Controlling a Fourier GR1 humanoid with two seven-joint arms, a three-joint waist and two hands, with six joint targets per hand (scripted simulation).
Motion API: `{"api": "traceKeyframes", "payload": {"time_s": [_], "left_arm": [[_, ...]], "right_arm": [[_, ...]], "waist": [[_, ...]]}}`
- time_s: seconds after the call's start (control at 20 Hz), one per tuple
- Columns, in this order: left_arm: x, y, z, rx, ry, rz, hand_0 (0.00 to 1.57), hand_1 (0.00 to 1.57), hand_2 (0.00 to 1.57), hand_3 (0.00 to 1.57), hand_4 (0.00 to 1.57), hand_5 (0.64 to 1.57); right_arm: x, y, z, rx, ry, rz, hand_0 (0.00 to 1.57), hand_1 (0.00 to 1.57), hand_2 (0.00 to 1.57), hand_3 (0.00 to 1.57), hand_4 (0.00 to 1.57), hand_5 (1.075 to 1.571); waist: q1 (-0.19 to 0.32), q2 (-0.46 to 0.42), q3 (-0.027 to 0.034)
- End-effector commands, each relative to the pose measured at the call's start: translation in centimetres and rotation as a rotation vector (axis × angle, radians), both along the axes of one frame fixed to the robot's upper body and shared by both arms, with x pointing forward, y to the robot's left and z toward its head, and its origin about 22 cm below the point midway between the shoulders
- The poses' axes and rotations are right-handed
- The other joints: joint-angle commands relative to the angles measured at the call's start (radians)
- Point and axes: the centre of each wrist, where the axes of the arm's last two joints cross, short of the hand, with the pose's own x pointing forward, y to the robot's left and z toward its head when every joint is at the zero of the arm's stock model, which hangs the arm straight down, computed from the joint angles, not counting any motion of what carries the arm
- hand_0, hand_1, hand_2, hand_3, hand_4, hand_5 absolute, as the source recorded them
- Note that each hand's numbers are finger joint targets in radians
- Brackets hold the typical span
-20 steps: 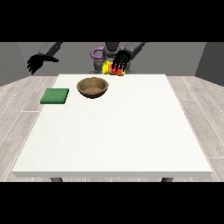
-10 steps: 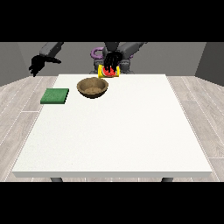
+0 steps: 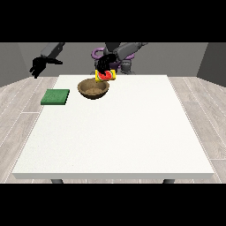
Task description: Pick the cup and pour the ball into the bowl, then pick the bowl and place it on the pad
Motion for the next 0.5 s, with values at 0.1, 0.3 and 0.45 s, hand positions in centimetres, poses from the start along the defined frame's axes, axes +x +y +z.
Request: {"api": "traceKeyframes", "payload": {"time_s": [0.1,0.3,0.45], "left_arm": [[-0.1,-1.9,2.1,0.22,-0.05,-0.015,0.7,0.7,1.57,1.57,1.2,1.416],[2.3,-1.1,4.5,0.356,-0.104,-0.039,1.56,1.56,1.57,1.57,1.2,1.451],[1.2,-2.4,6.5,0.358,-0.148,-0.099,1.56,1.56,1.57,1.57,1.19,1.467]], "right_arm": [[0.7,1.1,-0.3,0.009,0.035,0.016,0.0,0.0,0.0,0.18,0.0,1.519],[0.3,2.9,-1.9,-0.026,0.075,0.018,0.0,0.0,0.0,0.2,0.0,1.515],[-2.1,-1.6,-2.0,0.006,0.067,-0.064,0.0,0.0,0.0,0.17,0.0,1.516]], "waist": [[-0.017,-0.028,0.0001],[-0.001,-0.063,-0.0004],[0.067,-0.053,0.0002]]}}
